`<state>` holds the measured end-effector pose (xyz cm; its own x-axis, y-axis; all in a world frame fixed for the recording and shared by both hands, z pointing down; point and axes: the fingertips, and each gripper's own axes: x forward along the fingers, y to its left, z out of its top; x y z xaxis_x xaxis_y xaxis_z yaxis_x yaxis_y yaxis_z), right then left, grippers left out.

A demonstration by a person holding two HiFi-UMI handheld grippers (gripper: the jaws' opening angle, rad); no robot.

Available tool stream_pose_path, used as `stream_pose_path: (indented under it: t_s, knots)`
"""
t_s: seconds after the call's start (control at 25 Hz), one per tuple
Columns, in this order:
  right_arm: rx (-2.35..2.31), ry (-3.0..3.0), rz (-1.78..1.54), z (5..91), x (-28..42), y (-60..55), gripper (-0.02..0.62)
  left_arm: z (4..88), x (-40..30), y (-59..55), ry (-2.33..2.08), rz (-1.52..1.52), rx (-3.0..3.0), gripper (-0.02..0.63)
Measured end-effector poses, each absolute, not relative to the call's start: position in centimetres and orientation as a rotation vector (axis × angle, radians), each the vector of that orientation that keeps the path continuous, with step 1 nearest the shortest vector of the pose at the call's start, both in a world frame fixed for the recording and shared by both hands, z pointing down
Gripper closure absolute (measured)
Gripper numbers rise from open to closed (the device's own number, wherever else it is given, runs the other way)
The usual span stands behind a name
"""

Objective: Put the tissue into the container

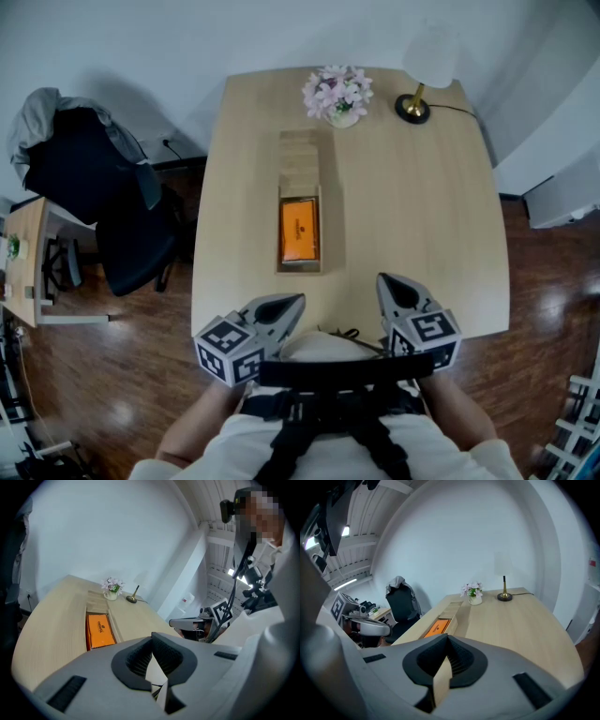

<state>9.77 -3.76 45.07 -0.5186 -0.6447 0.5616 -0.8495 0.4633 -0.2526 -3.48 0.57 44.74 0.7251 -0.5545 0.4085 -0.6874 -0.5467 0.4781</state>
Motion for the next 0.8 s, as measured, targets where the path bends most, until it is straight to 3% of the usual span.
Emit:
stream_pose_path:
  t_s: [0.8]
  knots:
    - [1.202, -2.329, 0.678, 45.1, 8.7, -3.9, 0.594, 44.6, -3.7, 0.1, -0.933, 0.289, 2.296, 0.603]
